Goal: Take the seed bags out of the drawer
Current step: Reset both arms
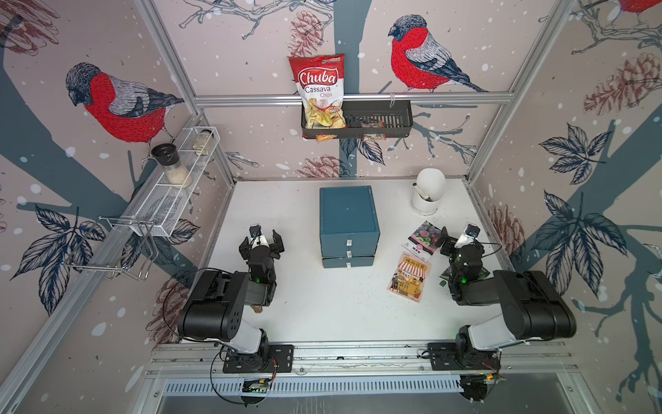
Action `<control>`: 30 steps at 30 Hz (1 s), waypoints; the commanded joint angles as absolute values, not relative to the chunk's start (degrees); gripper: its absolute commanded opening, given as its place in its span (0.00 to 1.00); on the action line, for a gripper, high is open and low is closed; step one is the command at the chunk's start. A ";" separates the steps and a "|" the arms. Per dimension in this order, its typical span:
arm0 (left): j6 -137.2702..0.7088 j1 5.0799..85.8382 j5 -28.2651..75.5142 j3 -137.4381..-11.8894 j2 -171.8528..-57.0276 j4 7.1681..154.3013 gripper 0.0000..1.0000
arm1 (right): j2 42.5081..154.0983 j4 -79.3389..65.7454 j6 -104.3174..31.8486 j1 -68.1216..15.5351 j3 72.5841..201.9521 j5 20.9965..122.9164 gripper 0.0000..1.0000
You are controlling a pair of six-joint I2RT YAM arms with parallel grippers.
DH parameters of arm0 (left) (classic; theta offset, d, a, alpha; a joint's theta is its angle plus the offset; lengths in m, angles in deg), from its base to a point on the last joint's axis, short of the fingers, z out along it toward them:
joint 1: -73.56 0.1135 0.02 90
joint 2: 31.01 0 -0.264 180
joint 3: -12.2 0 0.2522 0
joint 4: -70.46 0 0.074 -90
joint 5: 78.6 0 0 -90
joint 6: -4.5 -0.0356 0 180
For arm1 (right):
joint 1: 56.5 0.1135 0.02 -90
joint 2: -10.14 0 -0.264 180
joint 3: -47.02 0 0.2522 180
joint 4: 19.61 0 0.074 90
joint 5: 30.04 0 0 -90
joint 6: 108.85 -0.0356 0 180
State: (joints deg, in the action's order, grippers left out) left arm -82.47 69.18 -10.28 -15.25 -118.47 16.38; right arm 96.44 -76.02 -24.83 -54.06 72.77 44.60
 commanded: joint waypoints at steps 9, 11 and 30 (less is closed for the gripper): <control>-82.86 68.99 -10.63 -15.18 -118.21 13.73 0.98 | 96.48 -77.53 -24.20 -54.00 72.99 43.67 1.00; -82.86 68.99 -10.56 -15.42 -118.29 13.86 0.98 | 96.50 -77.51 -24.21 -54.03 72.99 43.69 1.00; -82.69 69.52 -9.52 -15.71 -118.29 14.61 0.98 | 96.53 -77.48 -24.17 -54.02 73.07 43.68 1.00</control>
State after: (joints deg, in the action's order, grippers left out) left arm -82.47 69.35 -9.69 -15.45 -118.43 16.47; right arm 96.44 -76.02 -24.83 -54.04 72.77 44.21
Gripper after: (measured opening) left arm 0.985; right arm 0.999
